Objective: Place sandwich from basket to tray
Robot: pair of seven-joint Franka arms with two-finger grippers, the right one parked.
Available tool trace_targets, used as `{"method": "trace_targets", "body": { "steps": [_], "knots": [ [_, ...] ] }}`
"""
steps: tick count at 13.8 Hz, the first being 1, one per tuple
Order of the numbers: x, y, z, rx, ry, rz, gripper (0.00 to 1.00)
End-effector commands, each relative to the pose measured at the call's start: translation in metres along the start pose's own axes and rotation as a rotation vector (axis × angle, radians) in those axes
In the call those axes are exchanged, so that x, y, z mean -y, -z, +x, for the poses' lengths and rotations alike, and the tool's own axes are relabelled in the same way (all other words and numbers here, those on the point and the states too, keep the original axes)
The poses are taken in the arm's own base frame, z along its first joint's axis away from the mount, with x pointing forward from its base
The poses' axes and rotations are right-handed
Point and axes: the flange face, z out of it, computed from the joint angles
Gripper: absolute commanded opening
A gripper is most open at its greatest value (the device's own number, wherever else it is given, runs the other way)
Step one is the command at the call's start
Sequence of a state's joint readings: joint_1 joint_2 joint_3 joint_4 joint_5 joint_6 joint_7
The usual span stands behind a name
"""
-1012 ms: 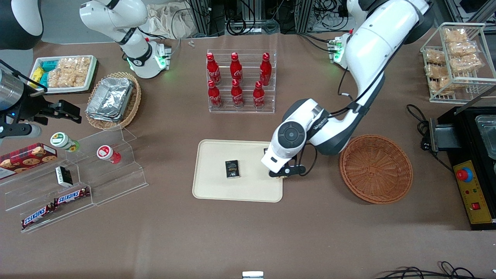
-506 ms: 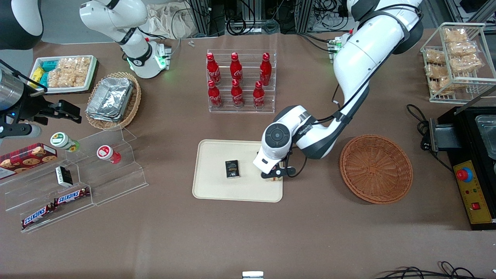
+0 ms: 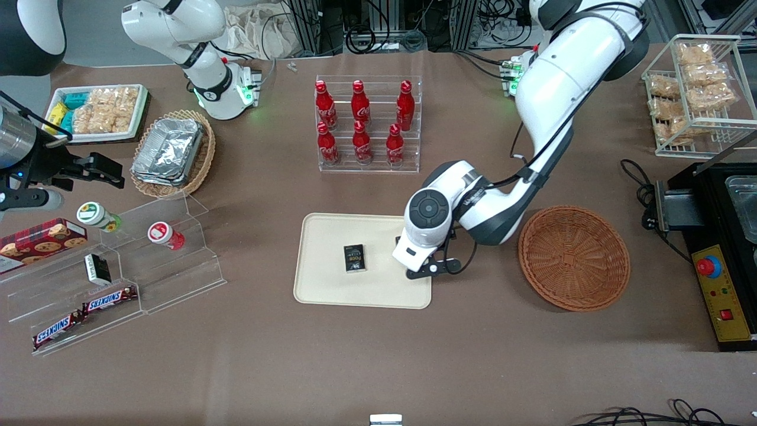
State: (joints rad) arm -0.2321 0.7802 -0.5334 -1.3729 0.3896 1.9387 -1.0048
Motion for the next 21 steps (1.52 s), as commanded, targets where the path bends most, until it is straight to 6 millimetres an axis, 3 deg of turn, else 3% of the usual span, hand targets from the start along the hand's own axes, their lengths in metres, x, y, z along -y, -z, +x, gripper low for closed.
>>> {"method": "trace_targets", "body": {
  "steps": [1,2,4,6,8,11,13,18,20,21],
  "knots": [
    [0.037,0.07,0.008,-0.044,0.053,0.031,1.0],
    [0.063,0.09,0.022,-0.04,0.098,0.024,1.0],
    [0.117,0.143,0.023,-0.01,0.11,-0.008,1.0],
    [0.174,0.181,0.007,-0.031,0.094,-0.008,1.0],
    [0.21,0.207,-0.017,-0.072,0.059,0.016,1.0],
    [0.253,0.225,-0.02,-0.039,-0.005,-0.031,1.0],
    [0.274,0.224,-0.016,0.006,-0.054,-0.007,1.0],
    [0.348,0.231,-0.002,0.061,-0.166,0.001,1.0],
    [0.368,0.227,-0.017,0.103,-0.145,0.03,1.0],
    [0.391,0.233,-0.023,0.068,-0.132,0.015,1.0]
  ]
}}
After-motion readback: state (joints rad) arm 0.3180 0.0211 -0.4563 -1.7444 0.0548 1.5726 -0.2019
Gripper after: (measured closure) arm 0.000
